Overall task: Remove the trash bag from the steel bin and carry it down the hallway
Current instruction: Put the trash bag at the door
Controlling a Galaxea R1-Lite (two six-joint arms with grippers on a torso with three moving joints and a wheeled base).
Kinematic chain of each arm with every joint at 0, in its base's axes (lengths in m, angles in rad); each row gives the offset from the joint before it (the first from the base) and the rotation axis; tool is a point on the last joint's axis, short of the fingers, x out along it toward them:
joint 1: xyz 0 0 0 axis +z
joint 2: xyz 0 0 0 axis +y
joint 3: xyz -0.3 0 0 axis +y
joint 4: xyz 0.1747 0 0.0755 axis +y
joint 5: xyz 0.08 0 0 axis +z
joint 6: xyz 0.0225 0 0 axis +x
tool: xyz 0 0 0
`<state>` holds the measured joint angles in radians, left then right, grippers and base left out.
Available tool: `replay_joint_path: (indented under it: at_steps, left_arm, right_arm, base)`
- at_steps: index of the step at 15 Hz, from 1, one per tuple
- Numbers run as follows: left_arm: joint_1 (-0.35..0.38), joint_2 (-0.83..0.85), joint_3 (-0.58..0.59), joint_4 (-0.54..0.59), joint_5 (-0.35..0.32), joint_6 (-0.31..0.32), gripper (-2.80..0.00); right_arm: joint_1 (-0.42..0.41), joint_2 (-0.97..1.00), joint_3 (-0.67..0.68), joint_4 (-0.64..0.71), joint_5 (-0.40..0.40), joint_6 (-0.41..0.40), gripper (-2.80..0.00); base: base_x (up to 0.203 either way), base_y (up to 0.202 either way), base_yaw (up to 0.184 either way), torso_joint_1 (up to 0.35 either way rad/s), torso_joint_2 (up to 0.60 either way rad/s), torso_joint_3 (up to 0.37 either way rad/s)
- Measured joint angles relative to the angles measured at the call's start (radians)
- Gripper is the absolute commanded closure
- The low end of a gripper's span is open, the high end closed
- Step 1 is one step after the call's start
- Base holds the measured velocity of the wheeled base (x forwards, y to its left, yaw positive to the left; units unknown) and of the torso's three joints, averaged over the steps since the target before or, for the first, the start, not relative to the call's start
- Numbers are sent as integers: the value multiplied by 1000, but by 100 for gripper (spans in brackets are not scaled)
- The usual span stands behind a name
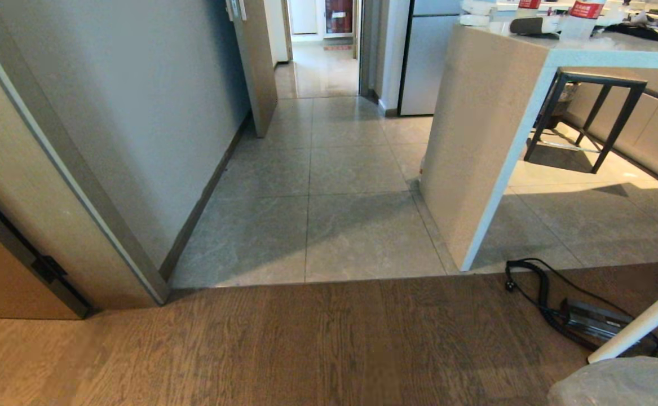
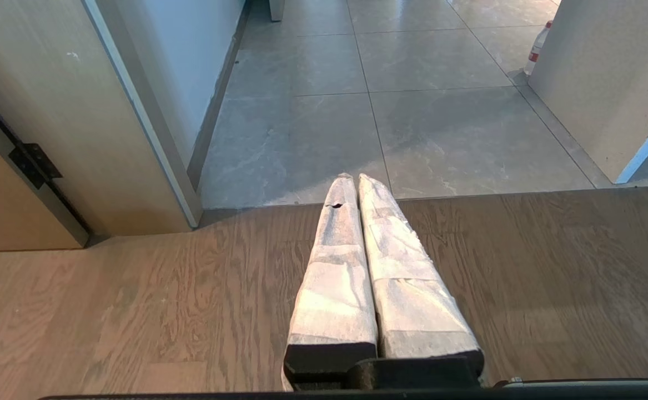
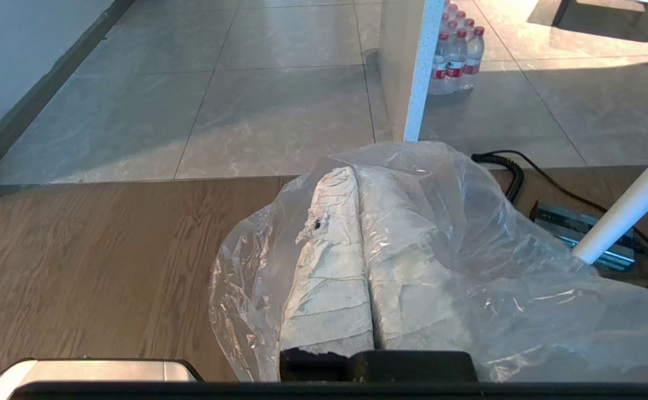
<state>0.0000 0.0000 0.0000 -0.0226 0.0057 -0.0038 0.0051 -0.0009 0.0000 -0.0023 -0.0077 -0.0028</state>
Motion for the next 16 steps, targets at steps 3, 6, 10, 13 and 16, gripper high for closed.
replay_joint_path:
  at_steps: [3,6,10,13,16]
  left_arm:
    - [0,0,0,0,0,0,0]
    - [0,0,0,0,0,0,0]
    - [0,0,0,0,0,0,0]
    - [0,0,0,0,0,0,0]
    - [0,0,0,0,0,0,0]
  right_arm:
    - [1,0,0,0,0,0,0]
    - [1,0,0,0,0,0,0]
    - [0,0,0,0,0,0,0]
    - [1,0,0,0,0,0,0]
    - [0,0,0,0,0,0,0]
  base:
    - [0,0,0,0,0,0]
    - [0,0,0,0,0,0]
    - [0,0,0,0,0,0]
    - [0,0,0,0,0,0]
    - [0,0,0,0,0,0]
